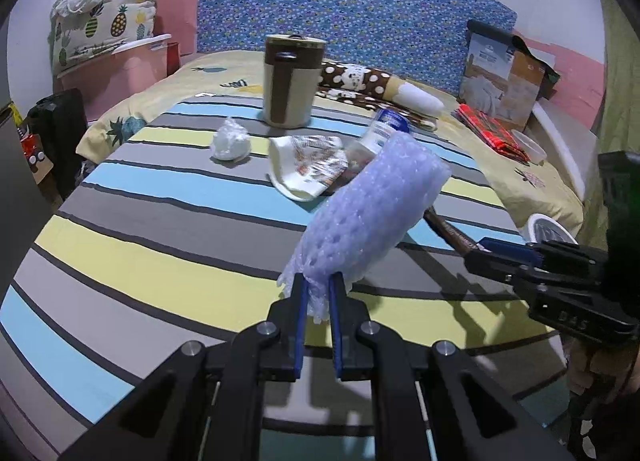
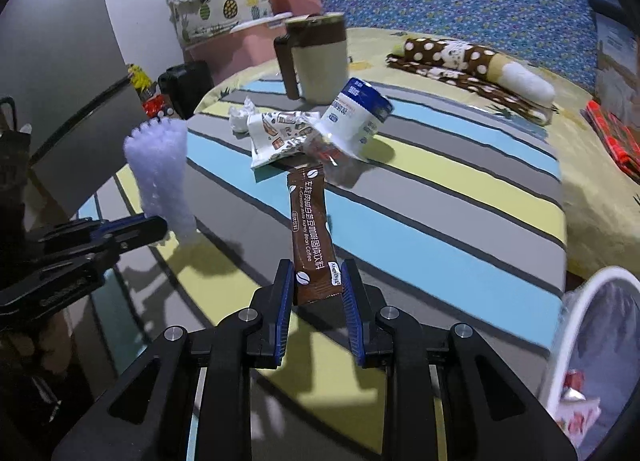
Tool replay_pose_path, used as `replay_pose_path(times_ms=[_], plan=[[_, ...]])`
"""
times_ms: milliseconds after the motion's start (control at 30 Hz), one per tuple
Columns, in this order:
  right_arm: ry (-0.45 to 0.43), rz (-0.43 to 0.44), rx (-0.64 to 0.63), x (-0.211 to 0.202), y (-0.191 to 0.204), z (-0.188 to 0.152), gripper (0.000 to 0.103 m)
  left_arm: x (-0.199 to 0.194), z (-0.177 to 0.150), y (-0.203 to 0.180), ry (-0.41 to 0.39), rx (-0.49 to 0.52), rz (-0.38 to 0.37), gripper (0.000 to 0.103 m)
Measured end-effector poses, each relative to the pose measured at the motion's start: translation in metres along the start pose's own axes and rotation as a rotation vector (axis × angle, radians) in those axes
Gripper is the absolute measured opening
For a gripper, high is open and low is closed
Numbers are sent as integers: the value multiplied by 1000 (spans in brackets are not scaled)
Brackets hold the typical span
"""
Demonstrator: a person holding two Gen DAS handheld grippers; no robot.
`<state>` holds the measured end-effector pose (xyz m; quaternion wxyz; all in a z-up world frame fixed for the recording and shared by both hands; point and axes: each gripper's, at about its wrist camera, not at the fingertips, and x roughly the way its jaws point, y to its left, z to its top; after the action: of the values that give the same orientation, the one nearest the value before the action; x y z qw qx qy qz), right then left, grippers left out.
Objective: Collect trash
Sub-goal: 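Carry the foam sleeve and brown wrapper over the bin and release both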
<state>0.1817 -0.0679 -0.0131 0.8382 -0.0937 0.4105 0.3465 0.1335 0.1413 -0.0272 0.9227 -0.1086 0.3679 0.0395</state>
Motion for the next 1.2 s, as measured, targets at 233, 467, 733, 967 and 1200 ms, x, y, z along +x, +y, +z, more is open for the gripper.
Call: replay_pose_path(times_ms=[233,467,733,967,1200], plan=[[-45,-19,54,-28,-8,-17,26,-11,-8,-27,3,30,-40,11],[-96,-45,101,-53,-15,-28,26,-23,-11,-55,-2,61,-81,11],[-140,-84,148,-75,-28,-40,26,-29,-13,-90,3,98,-135,11],[-159,-127,193,-88,-42,-51,26,-28,-14,-117,17,134,-176,11],[-180,-171,238,-101,-60,-62,26,-22,-12,-148,30,178,-213,11]])
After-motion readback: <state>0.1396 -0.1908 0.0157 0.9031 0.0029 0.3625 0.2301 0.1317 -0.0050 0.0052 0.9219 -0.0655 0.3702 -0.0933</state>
